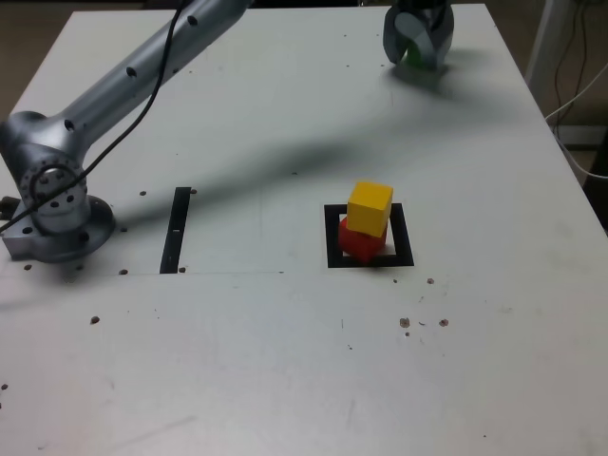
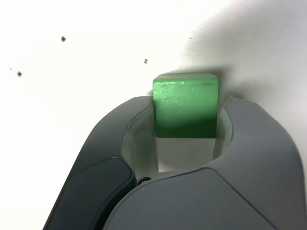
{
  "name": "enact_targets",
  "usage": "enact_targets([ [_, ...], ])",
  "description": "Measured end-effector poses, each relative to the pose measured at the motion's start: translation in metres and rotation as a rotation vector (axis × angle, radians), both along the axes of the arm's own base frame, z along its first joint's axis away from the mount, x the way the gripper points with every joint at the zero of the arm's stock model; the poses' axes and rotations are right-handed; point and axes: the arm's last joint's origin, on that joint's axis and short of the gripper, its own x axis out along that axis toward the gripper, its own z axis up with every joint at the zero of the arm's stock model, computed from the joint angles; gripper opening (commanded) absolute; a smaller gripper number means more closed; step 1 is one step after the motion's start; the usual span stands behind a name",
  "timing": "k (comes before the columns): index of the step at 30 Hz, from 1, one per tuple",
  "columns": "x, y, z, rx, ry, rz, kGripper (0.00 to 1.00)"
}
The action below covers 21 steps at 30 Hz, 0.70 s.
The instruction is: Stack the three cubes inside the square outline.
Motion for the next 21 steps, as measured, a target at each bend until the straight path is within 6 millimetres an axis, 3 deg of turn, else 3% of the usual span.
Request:
enact_targets([
  [11,-0.002,-0.001,0.007,-0.034,-0.033,-0.008,0.02],
  [21,-0.017,-0.009,0.032,-0.068,-0.027,0.002,0.02],
])
